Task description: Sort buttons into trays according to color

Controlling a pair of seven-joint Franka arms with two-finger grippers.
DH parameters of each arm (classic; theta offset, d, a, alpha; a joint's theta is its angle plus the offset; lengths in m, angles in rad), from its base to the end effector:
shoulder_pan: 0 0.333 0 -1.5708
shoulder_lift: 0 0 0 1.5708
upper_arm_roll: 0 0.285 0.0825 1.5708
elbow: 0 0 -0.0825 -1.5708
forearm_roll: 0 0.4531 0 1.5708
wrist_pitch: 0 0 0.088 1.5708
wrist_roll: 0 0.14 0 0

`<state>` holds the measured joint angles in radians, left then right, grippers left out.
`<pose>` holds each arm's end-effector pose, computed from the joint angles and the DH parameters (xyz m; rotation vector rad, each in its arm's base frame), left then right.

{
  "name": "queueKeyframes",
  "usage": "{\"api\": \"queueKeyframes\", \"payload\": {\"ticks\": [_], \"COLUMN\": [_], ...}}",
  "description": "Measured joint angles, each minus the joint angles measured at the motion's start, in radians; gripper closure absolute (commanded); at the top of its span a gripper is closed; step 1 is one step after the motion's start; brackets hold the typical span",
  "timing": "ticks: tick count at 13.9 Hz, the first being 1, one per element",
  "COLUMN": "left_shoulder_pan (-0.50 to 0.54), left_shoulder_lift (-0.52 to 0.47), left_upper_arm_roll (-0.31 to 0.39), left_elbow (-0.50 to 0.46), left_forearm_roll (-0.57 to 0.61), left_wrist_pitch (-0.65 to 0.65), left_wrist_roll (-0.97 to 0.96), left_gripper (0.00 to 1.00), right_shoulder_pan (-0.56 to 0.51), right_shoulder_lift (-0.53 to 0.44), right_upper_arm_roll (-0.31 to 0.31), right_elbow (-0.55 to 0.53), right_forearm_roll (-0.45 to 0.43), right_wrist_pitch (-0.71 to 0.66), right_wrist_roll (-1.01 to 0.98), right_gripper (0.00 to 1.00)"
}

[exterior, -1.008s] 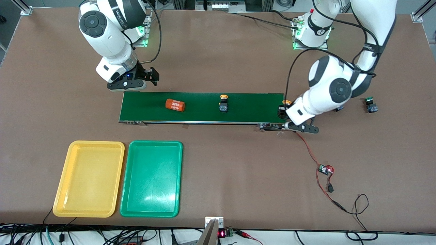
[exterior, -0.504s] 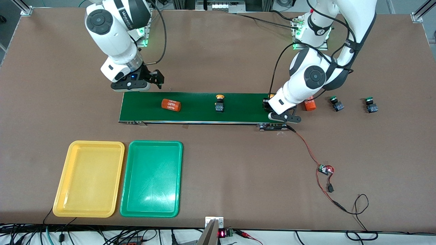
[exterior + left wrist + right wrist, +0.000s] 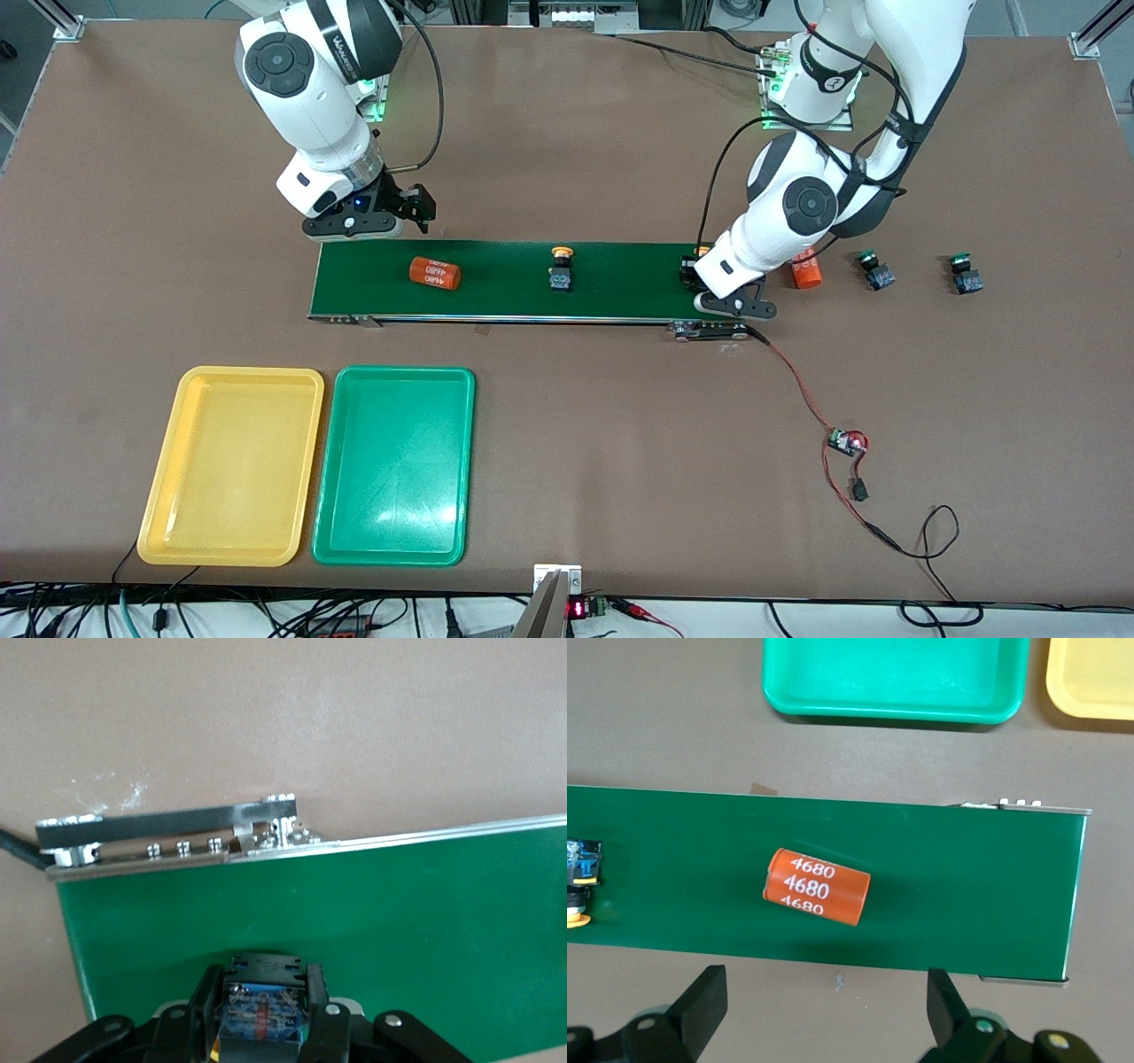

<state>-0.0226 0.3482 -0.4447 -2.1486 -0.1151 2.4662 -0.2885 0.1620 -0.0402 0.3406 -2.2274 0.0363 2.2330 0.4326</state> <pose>0.5316 -0.2870 0.1390 2.9349 -0.0956 -0.1235 0.5099 0.2818 0.2893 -3.1066 -0.0751 -0.0495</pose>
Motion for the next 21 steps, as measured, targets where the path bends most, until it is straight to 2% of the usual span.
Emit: {"api": "queueKeyframes", "payload": {"ticks": [1, 2, 3, 9, 11, 15, 19, 21], "left_shoulder_pan": [0.0, 0.0, 0.0, 0.0, 0.014, 0.144, 0.29, 0.327], "left_shoulder_lift": [0.008, 0.013, 0.015, -0.006, -0.051, -0.129, -0.121, -0.112], "left_upper_arm_roll": [0.001, 0.003, 0.008, 0.022, 0.033, 0.052, 0.06, 0.061], "left_elbow": [0.0, 0.0, 0.001, 0.036, 0.056, 0.094, 0.074, 0.037], "left_forearm_roll": [0.0, 0.0, 0.0, 0.0, 0.0, 0.0, 0.0, 0.0], "left_wrist_pitch": [0.012, 0.019, 0.024, 0.022, -0.046, -0.241, -0.285, -0.308], "left_wrist_roll": [0.0, 0.0, 0.0, 0.0, -0.001, 0.001, 0.003, 0.006], "left_gripper": [0.61, 0.16, 0.0, 0.0, 0.0, 0.0, 0.0, 0.0], "right_shoulder_pan": [0.003, 0.008, 0.012, 0.039, 0.049, 0.079, 0.124, 0.147], "right_shoulder_lift": [0.007, 0.013, 0.018, 0.039, 0.053, 0.085, 0.123, 0.155], "right_upper_arm_roll": [0.001, 0.002, 0.003, 0.004, 0.005, 0.005, 0.007, 0.007], "right_elbow": [0.0, 0.0, 0.0, 0.0, 0.0, 0.0, 0.016, 0.047], "right_forearm_roll": [0.0, 0.0, 0.0, 0.0, 0.0, 0.0, -0.002, -0.038], "right_wrist_pitch": [0.0, 0.0, 0.0, 0.0, 0.007, 0.04, 0.068, 0.071], "right_wrist_roll": [0.0, 0.002, 0.013, 0.045, 0.048, 0.084, 0.121, 0.178], "right_gripper": [0.0, 0.0, 0.0, 0.0, 0.0, 0.0, 0.0, 0.0]}}
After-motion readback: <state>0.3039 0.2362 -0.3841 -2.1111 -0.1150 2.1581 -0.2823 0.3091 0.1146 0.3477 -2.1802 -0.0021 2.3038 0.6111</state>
